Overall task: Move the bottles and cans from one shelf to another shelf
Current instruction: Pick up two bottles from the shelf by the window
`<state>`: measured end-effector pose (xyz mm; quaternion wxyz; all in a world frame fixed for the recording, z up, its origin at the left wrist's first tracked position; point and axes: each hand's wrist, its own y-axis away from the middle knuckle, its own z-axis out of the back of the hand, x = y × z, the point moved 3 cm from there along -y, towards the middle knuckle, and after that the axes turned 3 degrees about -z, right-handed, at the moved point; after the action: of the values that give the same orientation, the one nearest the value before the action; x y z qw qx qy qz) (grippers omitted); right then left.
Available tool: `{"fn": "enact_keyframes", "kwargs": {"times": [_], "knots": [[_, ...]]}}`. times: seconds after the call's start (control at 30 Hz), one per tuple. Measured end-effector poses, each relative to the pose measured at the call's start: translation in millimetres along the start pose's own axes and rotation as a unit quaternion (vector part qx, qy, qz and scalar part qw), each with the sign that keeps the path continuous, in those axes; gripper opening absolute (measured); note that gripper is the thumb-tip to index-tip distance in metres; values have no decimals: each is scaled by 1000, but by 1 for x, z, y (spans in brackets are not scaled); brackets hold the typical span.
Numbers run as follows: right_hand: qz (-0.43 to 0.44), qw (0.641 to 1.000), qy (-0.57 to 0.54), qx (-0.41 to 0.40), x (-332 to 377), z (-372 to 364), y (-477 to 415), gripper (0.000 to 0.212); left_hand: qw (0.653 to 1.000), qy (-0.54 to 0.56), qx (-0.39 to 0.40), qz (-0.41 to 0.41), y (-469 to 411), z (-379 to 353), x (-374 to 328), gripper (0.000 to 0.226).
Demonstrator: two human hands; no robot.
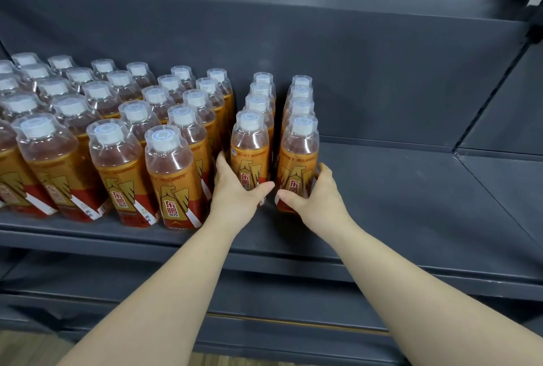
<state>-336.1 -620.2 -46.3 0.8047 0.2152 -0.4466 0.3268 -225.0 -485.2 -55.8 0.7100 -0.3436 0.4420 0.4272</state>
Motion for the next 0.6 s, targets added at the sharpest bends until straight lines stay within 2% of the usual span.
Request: {"fn": "enact_keyframes", "kwargs": {"times": [0.17,0.3,0.4,0.6], "knots": [[0,995,94,26,-5,19,19,93,999,-49,-6,-6,20,5,-10,110],[41,975,211,60,-14,42,42,82,996,-83,-28,1,41,3,-16,102],[70,963,248,76,-28,66,63,75,995,-97,-32,9,64,-9,-24,93],[80,953,284,69,-74,129,116,66,972,-217,69,-58,131,-64,-55,82]]}}
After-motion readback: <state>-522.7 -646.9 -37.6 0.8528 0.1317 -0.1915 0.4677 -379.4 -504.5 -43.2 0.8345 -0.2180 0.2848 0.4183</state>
